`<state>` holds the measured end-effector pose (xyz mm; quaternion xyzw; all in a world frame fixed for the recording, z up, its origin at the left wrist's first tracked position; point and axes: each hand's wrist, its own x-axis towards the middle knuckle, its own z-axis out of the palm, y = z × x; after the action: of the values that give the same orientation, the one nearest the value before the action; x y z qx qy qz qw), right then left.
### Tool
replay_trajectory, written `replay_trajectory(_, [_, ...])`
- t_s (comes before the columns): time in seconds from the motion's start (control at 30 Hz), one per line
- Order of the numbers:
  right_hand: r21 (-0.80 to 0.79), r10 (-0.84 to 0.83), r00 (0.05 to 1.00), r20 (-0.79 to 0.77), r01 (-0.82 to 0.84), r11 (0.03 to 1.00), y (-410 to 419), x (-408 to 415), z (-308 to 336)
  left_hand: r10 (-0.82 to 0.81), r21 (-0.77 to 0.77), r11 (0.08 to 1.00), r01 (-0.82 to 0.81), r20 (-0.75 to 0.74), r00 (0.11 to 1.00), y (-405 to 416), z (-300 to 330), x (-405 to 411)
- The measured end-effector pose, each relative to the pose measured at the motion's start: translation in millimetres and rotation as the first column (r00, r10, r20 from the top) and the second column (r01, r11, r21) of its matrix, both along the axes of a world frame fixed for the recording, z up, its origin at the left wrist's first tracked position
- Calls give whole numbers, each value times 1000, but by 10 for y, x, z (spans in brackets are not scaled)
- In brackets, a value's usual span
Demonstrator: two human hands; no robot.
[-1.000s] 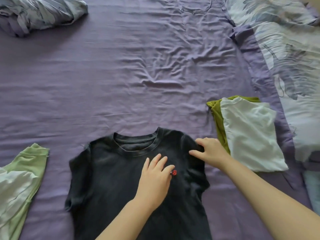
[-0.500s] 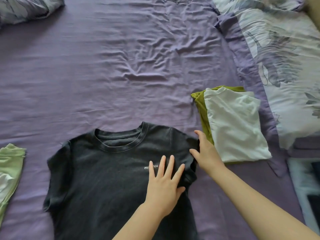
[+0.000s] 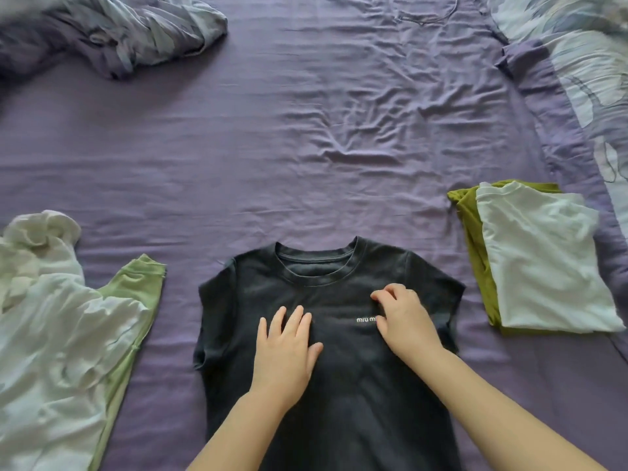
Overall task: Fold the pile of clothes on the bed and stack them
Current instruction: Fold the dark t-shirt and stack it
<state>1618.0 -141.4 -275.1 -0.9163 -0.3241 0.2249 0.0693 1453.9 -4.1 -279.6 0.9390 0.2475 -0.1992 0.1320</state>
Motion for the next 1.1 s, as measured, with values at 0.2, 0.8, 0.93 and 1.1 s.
replay_trajectory(0.2, [1, 273, 961, -36, -273, 962, 835, -640, -53, 349, 97, 904, -417, 398, 849, 868, 286, -337])
replay_trajectory(0.8, [-290, 351, 911, -215, -402, 868, 1795, -952, -232, 552, -309, 799, -517, 35, 833, 1921, 17, -456])
replay_trajectory(0.93, [-263, 327, 930, -167, -361, 895, 1766, -996, -249, 844, -486, 508, -711, 117, 523, 1804, -114, -644])
replay_trajectory(1.1, [-97, 300, 951, 76, -292, 951, 1187, -1332, -232, 993, -787, -18, -617, -87, 82, 1039, -119, -1015])
